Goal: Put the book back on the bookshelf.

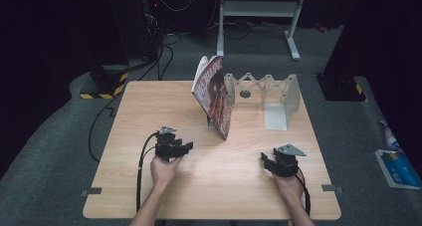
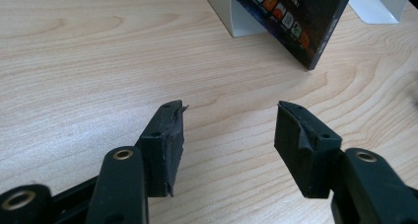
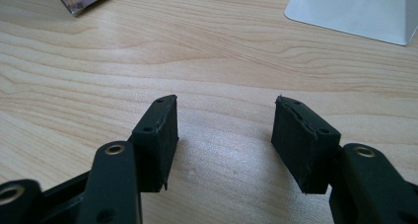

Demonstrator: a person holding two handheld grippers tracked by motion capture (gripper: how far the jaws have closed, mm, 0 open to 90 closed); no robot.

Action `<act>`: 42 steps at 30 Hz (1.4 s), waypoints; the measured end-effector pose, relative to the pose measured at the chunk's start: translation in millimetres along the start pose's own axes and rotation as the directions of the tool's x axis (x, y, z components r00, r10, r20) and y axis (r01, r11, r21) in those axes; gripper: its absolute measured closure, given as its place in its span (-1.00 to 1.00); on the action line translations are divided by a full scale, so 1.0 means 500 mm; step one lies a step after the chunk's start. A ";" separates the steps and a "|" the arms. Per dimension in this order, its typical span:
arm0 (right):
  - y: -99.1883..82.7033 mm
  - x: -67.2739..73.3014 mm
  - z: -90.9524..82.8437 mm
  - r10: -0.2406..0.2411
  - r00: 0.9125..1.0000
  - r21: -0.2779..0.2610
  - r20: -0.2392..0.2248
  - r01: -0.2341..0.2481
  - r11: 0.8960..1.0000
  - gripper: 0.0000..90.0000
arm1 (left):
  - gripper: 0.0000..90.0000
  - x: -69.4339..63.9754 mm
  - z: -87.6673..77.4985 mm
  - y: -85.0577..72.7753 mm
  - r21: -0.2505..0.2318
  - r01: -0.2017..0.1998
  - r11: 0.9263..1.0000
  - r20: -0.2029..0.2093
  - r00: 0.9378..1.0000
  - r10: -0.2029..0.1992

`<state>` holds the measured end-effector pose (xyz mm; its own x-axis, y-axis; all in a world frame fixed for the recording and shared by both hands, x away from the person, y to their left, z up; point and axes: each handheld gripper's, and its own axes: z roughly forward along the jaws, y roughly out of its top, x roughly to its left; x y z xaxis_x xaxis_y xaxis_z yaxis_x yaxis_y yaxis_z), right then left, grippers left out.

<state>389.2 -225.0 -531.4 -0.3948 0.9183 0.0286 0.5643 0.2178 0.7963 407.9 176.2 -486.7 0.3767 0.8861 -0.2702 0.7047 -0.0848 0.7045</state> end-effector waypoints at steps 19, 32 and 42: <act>0.000 0.000 0.000 -0.005 1.000 0.000 0.000 0.005 1.000 -0.05 | 0.00 -0.001 0.039 -0.015 0.009 -0.038 0.999 -0.069 0.997 0.039; 0.000 0.000 0.000 -0.005 1.000 -0.003 0.007 0.005 1.000 -0.05 | 0.00 0.001 0.064 -0.029 0.022 -0.080 0.997 -0.131 0.988 0.082; -0.001 0.006 0.003 -0.037 0.999 0.001 0.035 0.037 0.999 -0.07 | -0.07 -0.024 0.079 -0.059 -0.062 -0.190 0.980 -0.215 0.961 0.173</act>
<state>389.0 -221.7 -532.8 -0.3893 0.9208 -0.0220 0.5505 0.2517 0.7960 406.4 150.2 -530.5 0.3548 0.9349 0.0027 0.5817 -0.2230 0.7822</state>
